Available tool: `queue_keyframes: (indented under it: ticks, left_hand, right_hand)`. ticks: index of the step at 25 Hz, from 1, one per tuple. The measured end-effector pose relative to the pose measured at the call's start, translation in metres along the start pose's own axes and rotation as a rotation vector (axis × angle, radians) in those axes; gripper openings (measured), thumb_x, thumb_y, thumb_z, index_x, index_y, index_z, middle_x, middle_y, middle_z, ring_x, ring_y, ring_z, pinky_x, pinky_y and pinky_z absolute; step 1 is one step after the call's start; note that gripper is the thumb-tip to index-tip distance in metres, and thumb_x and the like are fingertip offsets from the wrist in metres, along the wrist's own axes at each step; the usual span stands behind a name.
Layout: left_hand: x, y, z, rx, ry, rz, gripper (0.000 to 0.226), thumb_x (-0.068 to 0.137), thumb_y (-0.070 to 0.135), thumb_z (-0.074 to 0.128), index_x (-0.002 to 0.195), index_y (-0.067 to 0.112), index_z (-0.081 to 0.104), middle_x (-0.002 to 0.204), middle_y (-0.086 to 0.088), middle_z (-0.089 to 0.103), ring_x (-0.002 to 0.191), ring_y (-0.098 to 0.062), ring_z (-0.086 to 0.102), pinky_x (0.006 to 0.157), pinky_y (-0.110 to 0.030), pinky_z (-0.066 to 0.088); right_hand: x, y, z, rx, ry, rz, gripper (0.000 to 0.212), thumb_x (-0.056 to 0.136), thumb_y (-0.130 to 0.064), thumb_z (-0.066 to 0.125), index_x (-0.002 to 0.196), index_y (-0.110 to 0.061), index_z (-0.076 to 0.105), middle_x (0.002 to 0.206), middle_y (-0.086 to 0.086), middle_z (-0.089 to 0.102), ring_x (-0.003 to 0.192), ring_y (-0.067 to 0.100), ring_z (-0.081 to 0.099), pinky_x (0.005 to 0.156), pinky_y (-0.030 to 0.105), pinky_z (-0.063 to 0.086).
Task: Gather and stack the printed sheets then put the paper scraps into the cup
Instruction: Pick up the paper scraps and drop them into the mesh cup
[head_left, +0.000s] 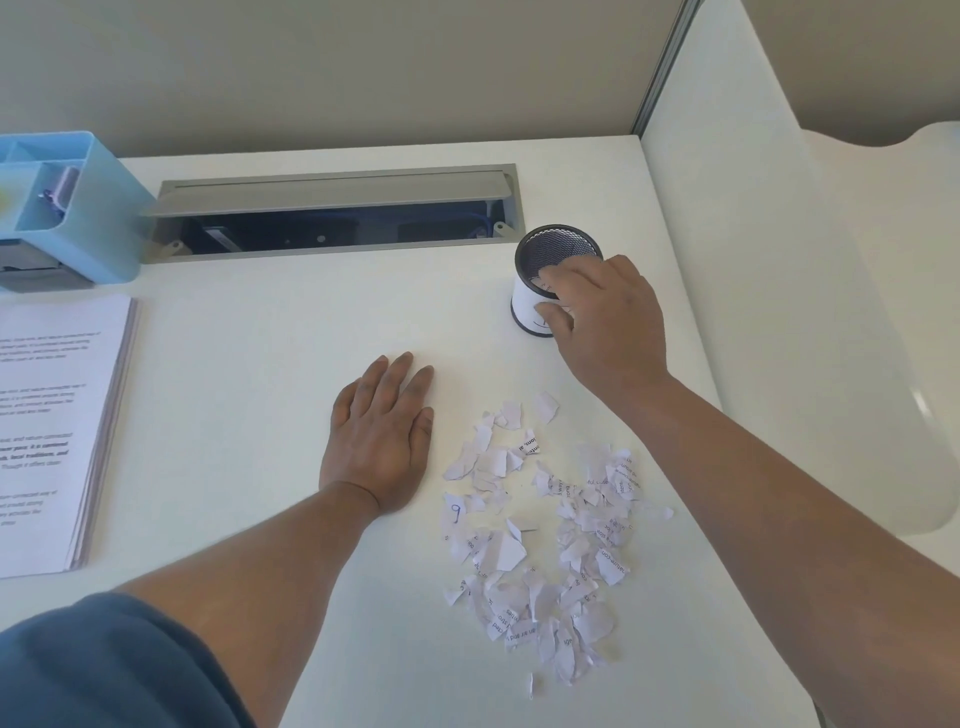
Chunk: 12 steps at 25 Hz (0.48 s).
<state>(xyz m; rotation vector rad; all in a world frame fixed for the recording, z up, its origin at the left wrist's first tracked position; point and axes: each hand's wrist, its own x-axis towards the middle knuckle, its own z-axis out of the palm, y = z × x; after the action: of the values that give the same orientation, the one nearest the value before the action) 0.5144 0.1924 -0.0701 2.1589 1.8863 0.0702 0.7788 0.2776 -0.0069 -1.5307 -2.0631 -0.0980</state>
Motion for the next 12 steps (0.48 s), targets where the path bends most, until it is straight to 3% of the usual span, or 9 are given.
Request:
queue_keyframes:
  ticks: [3, 6, 12]
  left_hand:
    - [0.0, 0.0, 0.001, 0.005, 0.0, 0.0, 0.06, 0.104, 0.045, 0.013, 0.161, 0.032, 0.027, 0.172, 0.005, 0.016, 0.158, -0.02, 0.005, 0.124, -0.036, 0.002]
    - [0.0, 0.0, 0.001, 0.003, 0.006, 0.003, 0.061, 0.103, 0.045, 0.013, 0.16, 0.031, 0.028, 0.171, 0.004, 0.017, 0.158, -0.021, 0.007, 0.124, -0.037, 0.002]
    - [-0.001, 0.0, 0.002, -0.013, 0.017, 0.004, 0.061, 0.103, 0.045, 0.014, 0.16, 0.03, 0.03, 0.171, 0.003, 0.019, 0.158, -0.021, 0.009, 0.125, -0.041, 0.007]
  right_hand:
    - [-0.017, 0.001, -0.008, 0.085, 0.071, 0.041, 0.02, 0.089, -0.016, 0.071, 0.109, -0.011, 0.073, 0.106, 0.006, 0.067, 0.088, 0.029, 0.059, 0.078, 0.037, 0.05]
    - [-0.053, 0.017, -0.015, 0.149, 0.021, 0.158, 0.011, 0.092, -0.014, 0.067, 0.101, -0.012, 0.073, 0.101, 0.002, 0.069, 0.09, 0.027, 0.06, 0.08, 0.035, 0.049]
    - [-0.135, 0.044, -0.025, 0.217, -0.124, 0.375, 0.036, 0.093, -0.011, 0.047, 0.116, -0.008, 0.075, 0.122, 0.004, 0.073, 0.118, 0.023, 0.064, 0.103, 0.041, 0.05]
